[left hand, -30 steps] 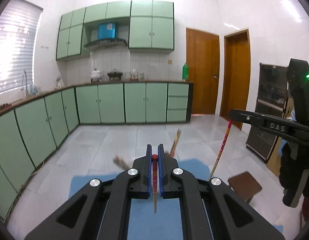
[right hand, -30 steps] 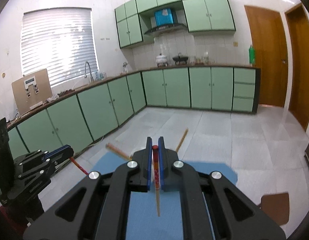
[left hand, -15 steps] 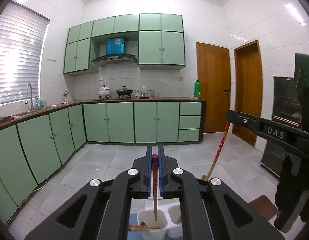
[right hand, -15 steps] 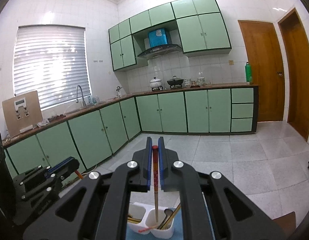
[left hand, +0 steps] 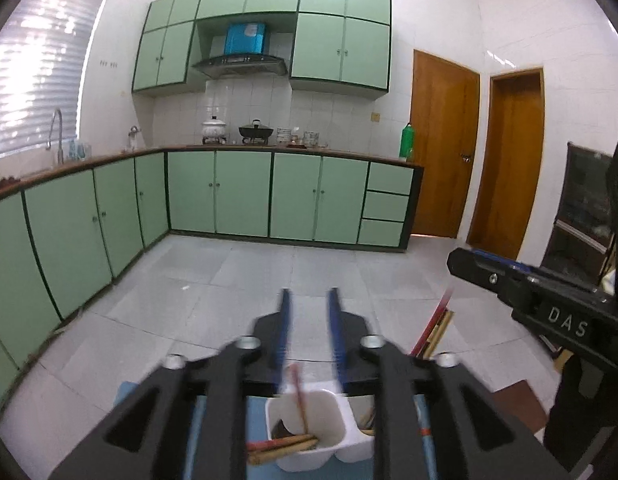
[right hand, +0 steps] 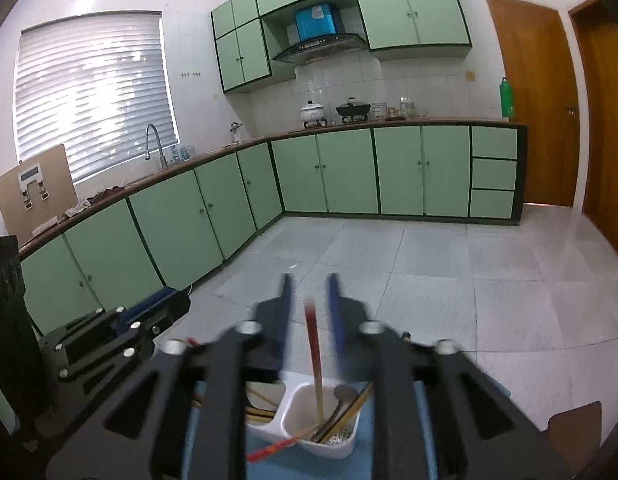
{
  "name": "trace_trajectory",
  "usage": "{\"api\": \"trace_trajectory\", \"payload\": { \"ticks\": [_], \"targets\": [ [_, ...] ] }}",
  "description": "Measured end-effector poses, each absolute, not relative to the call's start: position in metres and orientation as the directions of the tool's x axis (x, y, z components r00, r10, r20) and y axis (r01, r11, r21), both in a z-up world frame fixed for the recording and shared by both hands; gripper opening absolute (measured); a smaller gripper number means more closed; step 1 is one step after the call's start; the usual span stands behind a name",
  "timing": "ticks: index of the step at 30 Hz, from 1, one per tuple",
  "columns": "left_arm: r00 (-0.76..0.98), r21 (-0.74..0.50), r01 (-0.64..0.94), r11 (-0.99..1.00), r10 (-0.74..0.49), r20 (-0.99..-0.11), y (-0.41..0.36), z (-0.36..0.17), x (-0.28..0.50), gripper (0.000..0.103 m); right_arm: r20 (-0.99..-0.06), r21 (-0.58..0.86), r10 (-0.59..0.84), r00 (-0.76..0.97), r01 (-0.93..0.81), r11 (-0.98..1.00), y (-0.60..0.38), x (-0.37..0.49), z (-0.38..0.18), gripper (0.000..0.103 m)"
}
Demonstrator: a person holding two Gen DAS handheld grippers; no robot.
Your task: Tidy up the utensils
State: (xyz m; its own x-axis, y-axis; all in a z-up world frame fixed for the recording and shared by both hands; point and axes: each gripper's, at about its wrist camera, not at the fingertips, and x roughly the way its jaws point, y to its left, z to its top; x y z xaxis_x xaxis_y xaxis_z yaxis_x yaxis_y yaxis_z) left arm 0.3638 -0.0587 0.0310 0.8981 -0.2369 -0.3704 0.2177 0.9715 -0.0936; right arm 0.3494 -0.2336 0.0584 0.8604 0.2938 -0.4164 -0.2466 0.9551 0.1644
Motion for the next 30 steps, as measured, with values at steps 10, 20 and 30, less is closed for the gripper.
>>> {"api": "trace_trajectory", "payload": {
  "ticks": [10,20,30],
  "targets": [
    [0.931,-0.056,0.191,0.98,-0.199,-0.307,-0.043,0.053,0.294,0.071,-0.362,0.195,0.257,0.896,-0.196,0.961,-0.282,0.277,0.073,0.074],
    [0.918,-0.058,0.157,0.986,-0.168,-0.36,-0.029,0.007,0.189,0.09,-0.43,0.182,0.204,0.879,-0.136,0.974,-0.311,0.157,0.017,0.097],
    [0.869,-0.093,0.129,0.987,-0.158,-0.469,-0.02,-0.034,0.121,0.097,-0.515,0.128,0.183,0.838,-0.137,0.982,-0.275,0.078,-0.024,0.097]
  ]
}}
